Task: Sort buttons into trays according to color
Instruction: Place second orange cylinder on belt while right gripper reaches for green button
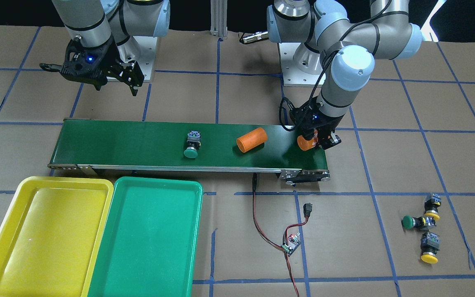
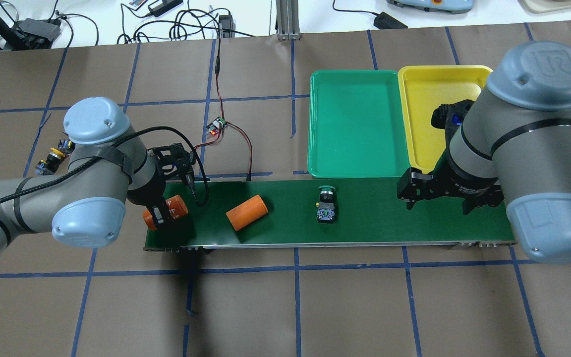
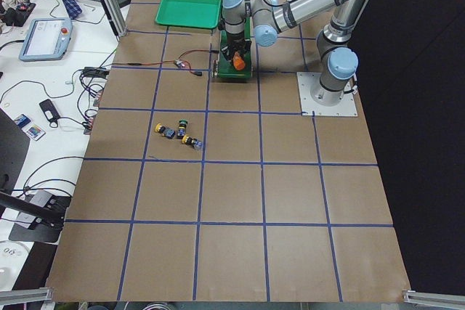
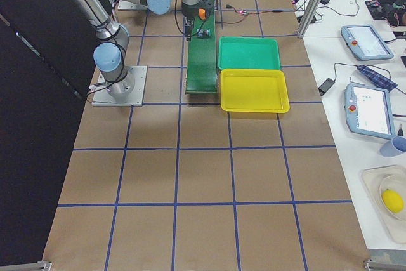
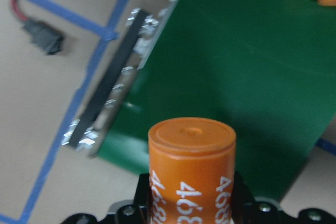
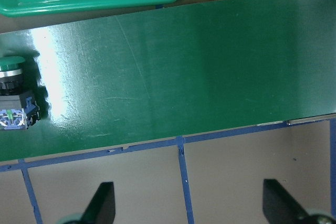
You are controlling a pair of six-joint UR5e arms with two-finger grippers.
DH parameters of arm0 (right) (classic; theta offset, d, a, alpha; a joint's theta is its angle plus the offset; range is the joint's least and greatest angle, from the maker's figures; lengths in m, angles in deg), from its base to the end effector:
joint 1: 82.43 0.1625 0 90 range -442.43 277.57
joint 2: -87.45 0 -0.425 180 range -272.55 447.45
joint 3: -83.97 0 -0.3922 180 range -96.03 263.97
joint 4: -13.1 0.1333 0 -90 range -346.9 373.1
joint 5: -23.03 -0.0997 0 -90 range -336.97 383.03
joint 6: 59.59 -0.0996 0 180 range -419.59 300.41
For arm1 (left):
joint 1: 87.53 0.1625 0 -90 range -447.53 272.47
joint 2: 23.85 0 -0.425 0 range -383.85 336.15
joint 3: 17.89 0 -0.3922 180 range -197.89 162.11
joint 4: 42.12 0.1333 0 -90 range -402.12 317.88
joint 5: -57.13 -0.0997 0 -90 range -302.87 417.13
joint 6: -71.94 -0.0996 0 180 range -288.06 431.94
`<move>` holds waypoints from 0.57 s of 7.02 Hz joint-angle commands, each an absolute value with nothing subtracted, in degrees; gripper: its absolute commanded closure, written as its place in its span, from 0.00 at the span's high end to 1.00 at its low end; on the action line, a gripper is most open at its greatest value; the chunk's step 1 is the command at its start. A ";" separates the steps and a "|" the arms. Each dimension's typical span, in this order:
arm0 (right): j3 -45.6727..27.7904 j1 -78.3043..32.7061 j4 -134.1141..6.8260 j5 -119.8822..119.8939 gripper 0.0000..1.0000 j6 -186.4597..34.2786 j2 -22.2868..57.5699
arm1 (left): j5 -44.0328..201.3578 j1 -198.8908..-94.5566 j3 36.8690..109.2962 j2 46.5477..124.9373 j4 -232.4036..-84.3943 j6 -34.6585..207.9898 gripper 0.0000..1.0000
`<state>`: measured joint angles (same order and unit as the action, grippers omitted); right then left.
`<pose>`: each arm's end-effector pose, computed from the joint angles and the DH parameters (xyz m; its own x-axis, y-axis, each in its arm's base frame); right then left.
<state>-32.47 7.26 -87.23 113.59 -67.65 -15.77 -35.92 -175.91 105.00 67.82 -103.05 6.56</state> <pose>0.1303 -0.3799 0.3820 -0.9893 0.1449 0.0167 0.1456 0.9882 0.0486 -0.1159 -0.4286 0.2563 -0.4415 0.8949 0.0649 0.8958 0.4356 0.0880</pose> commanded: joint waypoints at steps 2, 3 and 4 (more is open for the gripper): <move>-32.84 9.67 -96.09 113.12 1.00 -67.76 -11.97 | -36.65 -180.25 105.26 67.04 -100.13 8.84 1.00; -32.75 12.38 -98.84 113.03 1.00 -67.76 -9.43 | -36.13 -179.56 104.90 66.77 -100.30 8.39 1.00; -32.40 15.54 -104.79 113.20 1.00 -68.72 -5.75 | -35.77 -177.03 102.90 66.68 -101.35 8.30 1.00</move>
